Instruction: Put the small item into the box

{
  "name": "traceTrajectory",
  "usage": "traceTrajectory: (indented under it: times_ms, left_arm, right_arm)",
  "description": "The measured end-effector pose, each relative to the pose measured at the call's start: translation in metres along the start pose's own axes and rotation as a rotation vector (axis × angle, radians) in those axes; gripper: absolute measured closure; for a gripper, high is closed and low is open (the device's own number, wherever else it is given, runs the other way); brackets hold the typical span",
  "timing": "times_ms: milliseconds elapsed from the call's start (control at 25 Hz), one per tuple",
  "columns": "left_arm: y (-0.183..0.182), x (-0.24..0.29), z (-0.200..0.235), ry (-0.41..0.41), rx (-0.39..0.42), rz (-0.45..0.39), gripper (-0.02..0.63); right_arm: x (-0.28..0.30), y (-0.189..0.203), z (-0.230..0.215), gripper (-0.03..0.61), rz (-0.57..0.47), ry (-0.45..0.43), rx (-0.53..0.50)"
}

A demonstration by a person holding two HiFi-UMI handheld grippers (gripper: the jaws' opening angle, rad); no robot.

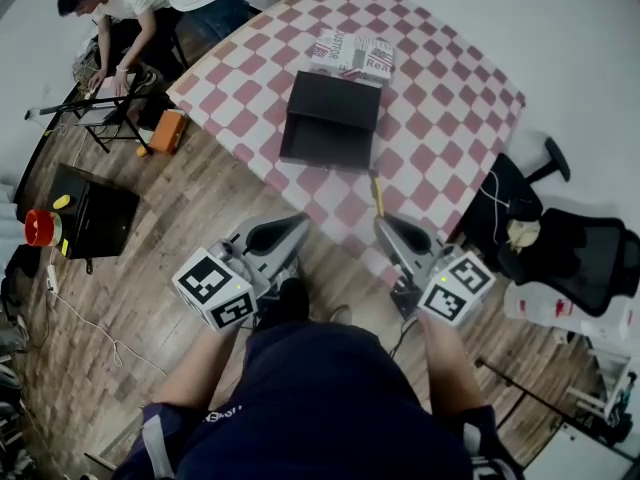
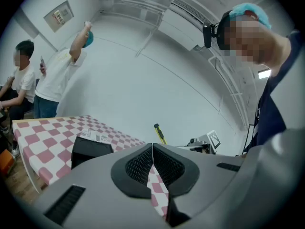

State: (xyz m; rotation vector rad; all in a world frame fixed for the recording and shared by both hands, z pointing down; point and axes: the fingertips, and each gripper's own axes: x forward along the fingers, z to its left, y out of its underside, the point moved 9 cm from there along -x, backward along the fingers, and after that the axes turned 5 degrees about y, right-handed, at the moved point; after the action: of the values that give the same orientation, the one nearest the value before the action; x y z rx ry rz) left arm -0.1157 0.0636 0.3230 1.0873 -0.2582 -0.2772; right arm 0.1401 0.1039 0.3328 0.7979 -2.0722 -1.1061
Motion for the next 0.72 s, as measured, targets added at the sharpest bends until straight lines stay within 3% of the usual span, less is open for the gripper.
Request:
traceTrajectory:
  times_ms: [240,720]
  left_arm:
    - [-0.023,0.006,0.067,0.052,-0.010,0.043,0.578]
    - [-0.058,0.016,0.148,0.102,0.014,0.083,0.578]
  right_arm:
    - [0.054,-0.021,-0.013,0.545,0.000,0.074,0.017]
    - [0.124,-0.050,-0.034,0.545,0.010,0.160,0.043]
